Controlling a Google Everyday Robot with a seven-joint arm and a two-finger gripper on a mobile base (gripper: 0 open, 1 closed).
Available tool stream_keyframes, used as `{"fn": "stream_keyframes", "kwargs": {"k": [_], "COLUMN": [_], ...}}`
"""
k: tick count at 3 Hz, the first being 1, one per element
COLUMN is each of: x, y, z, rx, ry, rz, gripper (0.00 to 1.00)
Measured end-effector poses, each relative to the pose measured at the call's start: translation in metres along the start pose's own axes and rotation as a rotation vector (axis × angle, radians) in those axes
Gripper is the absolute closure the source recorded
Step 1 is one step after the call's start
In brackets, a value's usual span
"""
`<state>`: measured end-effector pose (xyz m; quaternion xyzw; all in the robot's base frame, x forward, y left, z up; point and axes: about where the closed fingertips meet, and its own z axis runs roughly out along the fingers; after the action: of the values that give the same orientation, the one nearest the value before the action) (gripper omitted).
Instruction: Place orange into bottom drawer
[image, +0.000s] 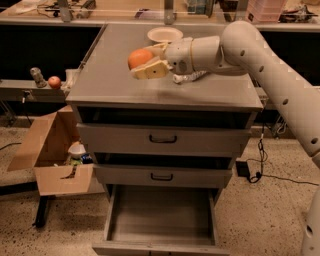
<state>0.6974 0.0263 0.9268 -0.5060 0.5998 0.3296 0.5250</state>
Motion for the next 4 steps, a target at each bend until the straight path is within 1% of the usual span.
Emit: {"fn": "stream_keyframes", "kwargs": {"k": [1, 2, 3, 4], "x": [0.000, 0.003, 0.028, 0.054], "y": [0.000, 0.013, 0.061, 0.094], "z": [0.000, 0.005, 0.006, 0.004], "rx": [0.000, -0.047, -0.171, -0.250], "ry": [0.000, -0.011, 0.019, 0.064], "rz": [0.000, -0.046, -0.149, -0.204], "gripper": [1.00, 1.00, 1.00, 1.00]}}
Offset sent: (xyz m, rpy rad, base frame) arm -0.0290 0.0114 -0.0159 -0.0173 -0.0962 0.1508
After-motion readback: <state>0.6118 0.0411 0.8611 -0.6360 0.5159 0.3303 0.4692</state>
